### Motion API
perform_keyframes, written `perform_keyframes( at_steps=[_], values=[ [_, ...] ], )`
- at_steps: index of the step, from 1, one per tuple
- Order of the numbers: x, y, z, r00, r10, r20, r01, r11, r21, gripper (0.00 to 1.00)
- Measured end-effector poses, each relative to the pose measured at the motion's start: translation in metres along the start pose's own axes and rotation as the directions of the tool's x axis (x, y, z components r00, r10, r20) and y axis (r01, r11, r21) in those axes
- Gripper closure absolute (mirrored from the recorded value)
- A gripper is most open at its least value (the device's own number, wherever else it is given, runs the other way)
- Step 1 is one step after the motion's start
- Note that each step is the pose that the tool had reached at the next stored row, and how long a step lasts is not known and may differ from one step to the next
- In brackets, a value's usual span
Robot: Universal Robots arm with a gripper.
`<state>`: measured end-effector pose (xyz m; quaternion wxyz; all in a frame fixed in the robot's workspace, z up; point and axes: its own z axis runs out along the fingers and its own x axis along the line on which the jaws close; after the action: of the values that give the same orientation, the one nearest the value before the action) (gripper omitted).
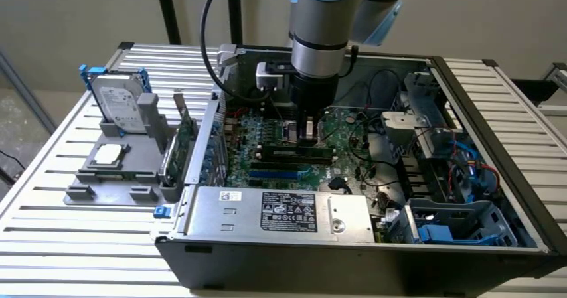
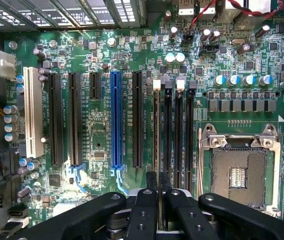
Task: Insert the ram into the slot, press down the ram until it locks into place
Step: 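Insert the ram into the slot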
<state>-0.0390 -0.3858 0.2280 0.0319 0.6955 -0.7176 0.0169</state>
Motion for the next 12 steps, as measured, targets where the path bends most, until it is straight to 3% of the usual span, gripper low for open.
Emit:
perform_keyframes(
  at_steps=[12],
  values=[
    [-0.0004,0.0002,0.0026,1.0,0.0,0.0002,0.0,1.0,0.0001,0.85]
  ],
)
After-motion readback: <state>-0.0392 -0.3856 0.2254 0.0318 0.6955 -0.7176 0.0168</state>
